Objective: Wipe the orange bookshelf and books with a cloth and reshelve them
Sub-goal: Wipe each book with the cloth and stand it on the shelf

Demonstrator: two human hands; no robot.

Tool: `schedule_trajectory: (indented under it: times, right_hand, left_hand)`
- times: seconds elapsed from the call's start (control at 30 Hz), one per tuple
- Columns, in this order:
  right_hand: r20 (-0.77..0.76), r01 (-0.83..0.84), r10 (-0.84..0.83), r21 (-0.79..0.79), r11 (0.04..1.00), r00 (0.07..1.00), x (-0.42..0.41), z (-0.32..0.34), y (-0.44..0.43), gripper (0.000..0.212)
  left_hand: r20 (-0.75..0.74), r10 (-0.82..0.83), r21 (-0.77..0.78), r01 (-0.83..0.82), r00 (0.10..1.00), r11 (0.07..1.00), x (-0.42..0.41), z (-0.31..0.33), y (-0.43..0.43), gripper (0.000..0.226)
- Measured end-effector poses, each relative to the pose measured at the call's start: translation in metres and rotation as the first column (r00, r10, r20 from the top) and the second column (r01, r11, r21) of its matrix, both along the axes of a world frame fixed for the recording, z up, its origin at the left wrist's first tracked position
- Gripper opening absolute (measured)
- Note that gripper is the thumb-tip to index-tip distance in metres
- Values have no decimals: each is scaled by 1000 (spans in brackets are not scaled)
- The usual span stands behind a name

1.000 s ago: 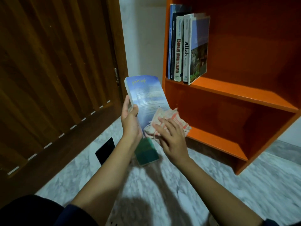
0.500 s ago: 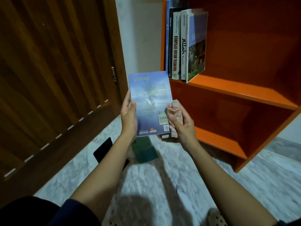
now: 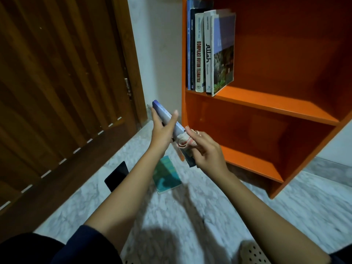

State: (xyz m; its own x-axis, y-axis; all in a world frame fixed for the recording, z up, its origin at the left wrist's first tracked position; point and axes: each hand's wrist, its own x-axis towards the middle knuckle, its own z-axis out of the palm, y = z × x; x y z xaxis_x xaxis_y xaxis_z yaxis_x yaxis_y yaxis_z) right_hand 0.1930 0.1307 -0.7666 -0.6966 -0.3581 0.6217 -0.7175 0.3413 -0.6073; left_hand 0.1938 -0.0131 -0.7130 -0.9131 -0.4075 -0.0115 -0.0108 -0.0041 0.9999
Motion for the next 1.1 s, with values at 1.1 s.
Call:
schedule_trajectory:
  times: [1.1]
  right_hand:
    - [201,202,-150,-270,941,968,-6,24,-30,34]
  left_hand:
    - [-325,131,138,-90,937,986,16,-4,5,45]
